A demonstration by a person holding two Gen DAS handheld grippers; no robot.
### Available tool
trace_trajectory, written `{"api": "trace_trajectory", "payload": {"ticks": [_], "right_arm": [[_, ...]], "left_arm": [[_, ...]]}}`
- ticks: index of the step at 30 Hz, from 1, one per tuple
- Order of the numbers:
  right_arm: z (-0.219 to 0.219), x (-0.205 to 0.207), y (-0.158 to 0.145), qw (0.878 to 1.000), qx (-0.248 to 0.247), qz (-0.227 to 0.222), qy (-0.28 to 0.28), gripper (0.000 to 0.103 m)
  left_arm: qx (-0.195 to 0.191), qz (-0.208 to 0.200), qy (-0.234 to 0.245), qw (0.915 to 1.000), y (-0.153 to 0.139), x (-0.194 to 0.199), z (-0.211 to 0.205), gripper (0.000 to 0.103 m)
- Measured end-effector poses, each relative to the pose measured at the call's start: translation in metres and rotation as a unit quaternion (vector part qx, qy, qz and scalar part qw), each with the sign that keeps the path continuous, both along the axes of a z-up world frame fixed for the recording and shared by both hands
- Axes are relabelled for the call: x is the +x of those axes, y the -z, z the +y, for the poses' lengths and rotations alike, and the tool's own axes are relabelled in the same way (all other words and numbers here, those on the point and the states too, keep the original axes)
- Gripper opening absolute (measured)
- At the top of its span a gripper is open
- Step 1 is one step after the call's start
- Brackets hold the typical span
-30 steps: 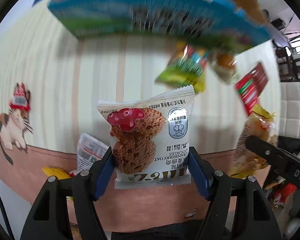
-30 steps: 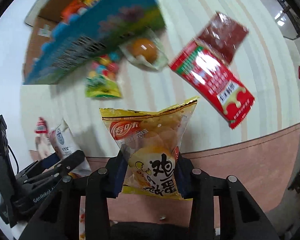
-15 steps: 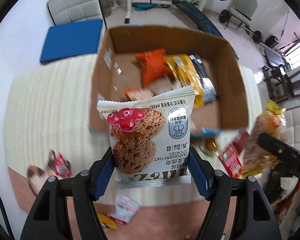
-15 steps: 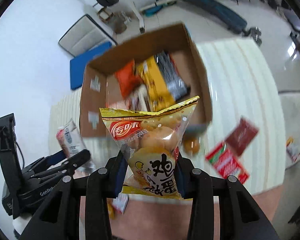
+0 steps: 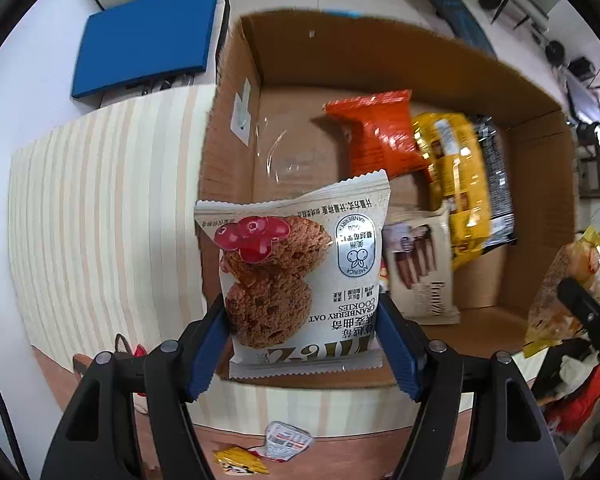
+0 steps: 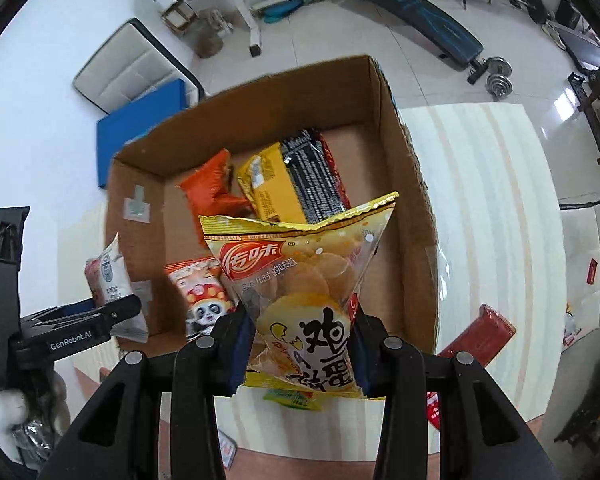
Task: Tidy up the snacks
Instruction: 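Carry both packets into the box and open both tools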
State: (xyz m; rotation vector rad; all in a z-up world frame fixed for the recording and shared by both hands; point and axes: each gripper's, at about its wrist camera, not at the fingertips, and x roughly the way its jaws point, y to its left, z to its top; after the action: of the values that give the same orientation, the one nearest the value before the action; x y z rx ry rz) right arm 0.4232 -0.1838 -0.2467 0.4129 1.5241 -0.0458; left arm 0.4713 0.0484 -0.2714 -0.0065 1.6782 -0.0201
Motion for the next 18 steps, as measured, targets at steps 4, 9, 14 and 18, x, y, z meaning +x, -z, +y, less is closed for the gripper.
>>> {"api": "trace_trajectory", "payload": {"ticks": [4, 9, 14, 18], "right_arm": [[-0.001, 0.003, 0.019, 1.000, -0.005, 0.015, 0.002, 0.044], [-0.005, 0.003, 0.037, 0.999, -0.006, 0.037, -0.001, 0.045], [-0.008, 0.003, 0.051, 0.997, 0.010, 0.076, 0.000, 0.075], [-0.004, 0.004, 0.045, 0.997, 0.006, 0.072, -0.011, 0.092]], "left_arm": [[0.011, 0.019, 0.010, 0.9997, 0.014, 0.004, 0.000, 0.069], [0.008, 0.036, 0.015, 0.9992, 0.027, 0.005, -0.001, 0.069], [-0.005, 0.056, 0.003, 0.9984, 0.035, 0.005, 0.001, 0.071], [0.003, 0.040, -0.003, 0.9992, 0.029, 0.005, 0.004, 0.088]]}}
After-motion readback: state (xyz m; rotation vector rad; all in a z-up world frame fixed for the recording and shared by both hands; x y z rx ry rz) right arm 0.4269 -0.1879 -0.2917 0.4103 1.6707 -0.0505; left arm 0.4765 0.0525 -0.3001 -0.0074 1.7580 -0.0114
